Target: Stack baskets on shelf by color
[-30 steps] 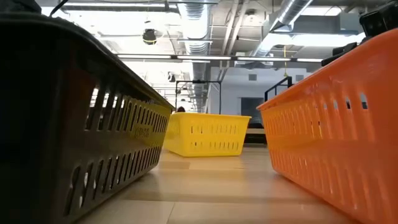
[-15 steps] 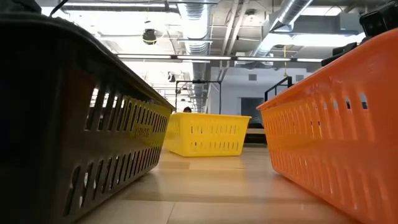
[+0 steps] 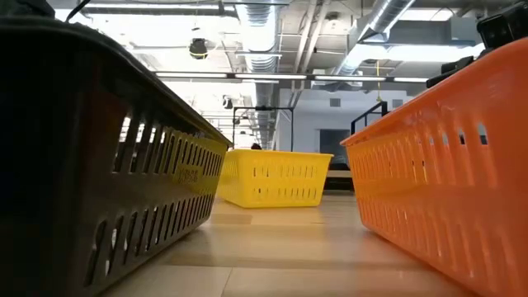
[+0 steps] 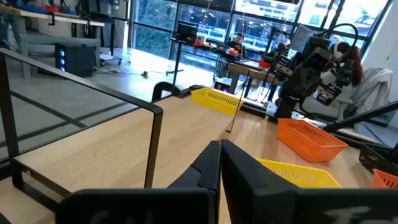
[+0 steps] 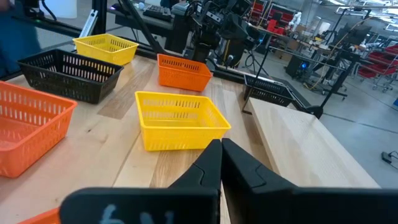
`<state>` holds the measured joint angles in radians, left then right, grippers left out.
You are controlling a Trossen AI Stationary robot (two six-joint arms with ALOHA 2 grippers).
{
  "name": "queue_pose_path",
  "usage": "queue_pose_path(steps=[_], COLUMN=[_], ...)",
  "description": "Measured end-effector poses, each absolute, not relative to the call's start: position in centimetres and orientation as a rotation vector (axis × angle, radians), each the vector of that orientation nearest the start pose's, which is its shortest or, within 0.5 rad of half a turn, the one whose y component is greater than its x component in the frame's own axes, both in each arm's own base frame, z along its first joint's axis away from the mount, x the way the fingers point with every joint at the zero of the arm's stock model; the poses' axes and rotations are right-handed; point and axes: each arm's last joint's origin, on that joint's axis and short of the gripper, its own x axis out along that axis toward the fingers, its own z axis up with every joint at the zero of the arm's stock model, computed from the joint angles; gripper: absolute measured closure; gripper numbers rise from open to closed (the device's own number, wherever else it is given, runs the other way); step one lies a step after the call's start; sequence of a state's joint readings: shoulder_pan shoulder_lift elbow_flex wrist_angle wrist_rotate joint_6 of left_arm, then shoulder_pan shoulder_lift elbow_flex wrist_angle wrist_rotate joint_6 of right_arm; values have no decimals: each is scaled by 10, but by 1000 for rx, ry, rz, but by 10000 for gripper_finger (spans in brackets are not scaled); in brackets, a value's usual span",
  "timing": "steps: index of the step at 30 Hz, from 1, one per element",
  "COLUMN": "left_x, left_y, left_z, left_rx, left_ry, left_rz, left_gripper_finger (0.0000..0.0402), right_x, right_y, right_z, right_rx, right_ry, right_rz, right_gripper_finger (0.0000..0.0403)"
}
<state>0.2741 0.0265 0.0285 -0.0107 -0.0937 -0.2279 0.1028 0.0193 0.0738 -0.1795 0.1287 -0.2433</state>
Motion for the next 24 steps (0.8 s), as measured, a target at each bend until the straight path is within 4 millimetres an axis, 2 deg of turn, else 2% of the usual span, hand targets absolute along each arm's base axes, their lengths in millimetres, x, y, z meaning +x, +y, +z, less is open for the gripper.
queue_pose_path(steps=[24], left_x=[93], left_y=[30], left_z=[171], left_rx=[-191], left_ry=[-33], left_rz=[391], left_gripper_finger=[402], right_x=[93], right_y=[6], right_z=[170], right_rx=[-257], right_ry=[127], right_rz=[-10], right_gripper_finger=[376])
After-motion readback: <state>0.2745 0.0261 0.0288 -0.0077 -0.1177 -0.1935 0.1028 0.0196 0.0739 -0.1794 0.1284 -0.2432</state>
